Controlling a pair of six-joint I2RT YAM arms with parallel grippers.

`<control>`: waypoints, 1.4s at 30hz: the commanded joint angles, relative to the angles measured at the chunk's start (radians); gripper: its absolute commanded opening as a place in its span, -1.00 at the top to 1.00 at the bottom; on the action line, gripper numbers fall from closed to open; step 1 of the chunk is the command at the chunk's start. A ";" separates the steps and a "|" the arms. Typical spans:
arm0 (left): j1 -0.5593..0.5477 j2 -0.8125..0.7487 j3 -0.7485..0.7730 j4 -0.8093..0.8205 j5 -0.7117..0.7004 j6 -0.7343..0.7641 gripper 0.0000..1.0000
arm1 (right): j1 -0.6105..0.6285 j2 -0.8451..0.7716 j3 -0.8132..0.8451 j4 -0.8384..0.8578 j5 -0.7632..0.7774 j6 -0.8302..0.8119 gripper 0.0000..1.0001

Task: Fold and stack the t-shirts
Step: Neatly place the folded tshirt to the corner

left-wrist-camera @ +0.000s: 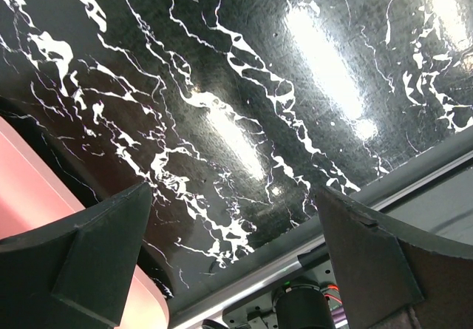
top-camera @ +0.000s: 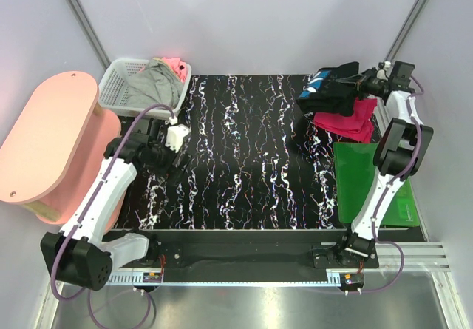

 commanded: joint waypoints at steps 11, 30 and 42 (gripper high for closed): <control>0.031 -0.040 0.002 0.041 0.087 0.038 -0.98 | -0.152 -0.211 -0.156 -0.258 0.177 -0.172 1.00; 0.054 -0.066 -0.023 0.034 0.131 0.063 -0.98 | -0.121 -0.011 0.154 -0.318 0.102 -0.172 1.00; 0.054 -0.062 -0.017 0.023 0.142 0.056 -0.98 | -0.098 0.035 0.082 -0.340 0.171 -0.247 1.00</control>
